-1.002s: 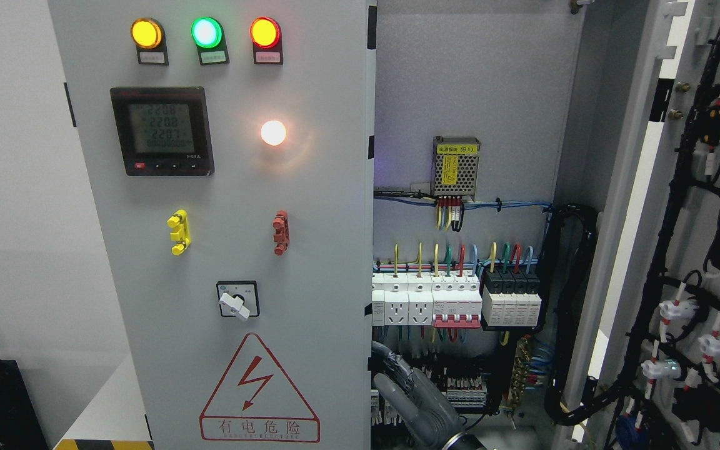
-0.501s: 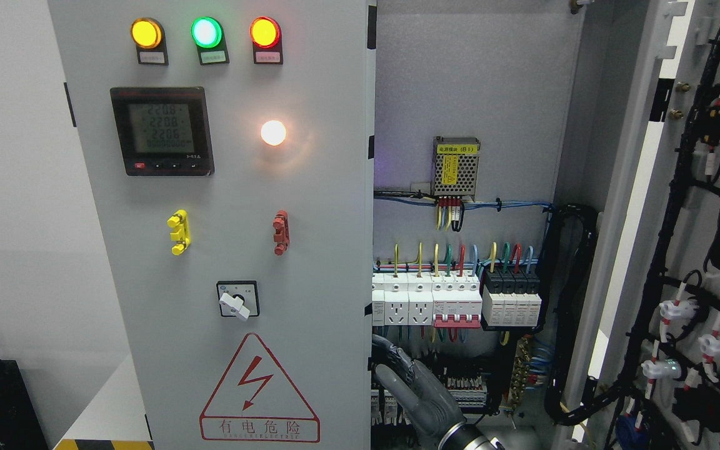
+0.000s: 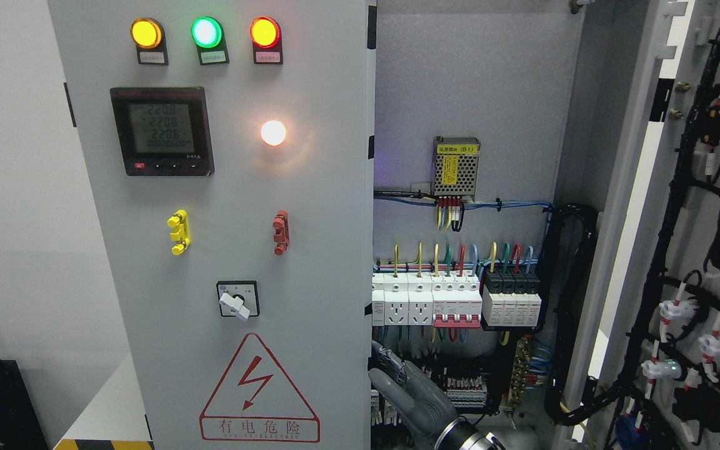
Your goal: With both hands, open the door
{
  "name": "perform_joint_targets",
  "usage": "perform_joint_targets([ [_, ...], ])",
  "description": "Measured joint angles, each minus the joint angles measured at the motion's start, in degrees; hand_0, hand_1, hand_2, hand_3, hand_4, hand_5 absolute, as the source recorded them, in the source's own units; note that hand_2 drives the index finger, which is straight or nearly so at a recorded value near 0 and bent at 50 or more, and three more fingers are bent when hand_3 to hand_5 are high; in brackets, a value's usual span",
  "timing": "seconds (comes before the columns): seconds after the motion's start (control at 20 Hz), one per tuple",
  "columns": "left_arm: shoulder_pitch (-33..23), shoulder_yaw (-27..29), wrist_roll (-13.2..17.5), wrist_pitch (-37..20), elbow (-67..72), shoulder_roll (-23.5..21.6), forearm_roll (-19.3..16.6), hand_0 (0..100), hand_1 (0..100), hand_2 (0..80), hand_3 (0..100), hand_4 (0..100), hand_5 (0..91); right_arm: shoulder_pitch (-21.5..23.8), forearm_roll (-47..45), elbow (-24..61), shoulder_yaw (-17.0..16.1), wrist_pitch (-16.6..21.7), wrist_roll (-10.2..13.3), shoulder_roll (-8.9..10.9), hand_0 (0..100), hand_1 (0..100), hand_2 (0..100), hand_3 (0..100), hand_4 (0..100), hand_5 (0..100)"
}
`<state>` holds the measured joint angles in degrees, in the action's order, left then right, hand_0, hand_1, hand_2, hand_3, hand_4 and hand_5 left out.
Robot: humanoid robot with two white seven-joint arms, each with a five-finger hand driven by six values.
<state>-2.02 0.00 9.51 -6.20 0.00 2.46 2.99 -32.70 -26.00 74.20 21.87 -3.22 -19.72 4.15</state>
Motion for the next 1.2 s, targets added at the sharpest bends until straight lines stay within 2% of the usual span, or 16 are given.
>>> perform_joint_targets([
  [0.5, 0.0, 0.0, 0.0, 0.0, 0.0, 0.0, 0.0, 12, 39, 0.0, 0, 0, 0.0, -0.4, -3.1, -0.6, 0.1, 0.0, -0.4, 0.18, 12, 39, 0, 0, 0, 0],
  [0.9, 0.0, 0.0, 0.0, -0.2, 0.0, 0.0, 0.0, 12, 39, 0.0, 0, 0, 0.0, -0.8, -3.5, -0.9, 0.2, -1.2, -3.5, 0.42, 12, 39, 0, 0, 0, 0],
  [1.2, 0.0, 0.0, 0.0, 0.0, 0.0, 0.0, 0.0, 12, 39, 0.0, 0, 0, 0.0, -1.4, -3.6, -1.4, 0.1, -1.8, -4.2, 0.45, 12, 39, 0, 0, 0, 0],
])
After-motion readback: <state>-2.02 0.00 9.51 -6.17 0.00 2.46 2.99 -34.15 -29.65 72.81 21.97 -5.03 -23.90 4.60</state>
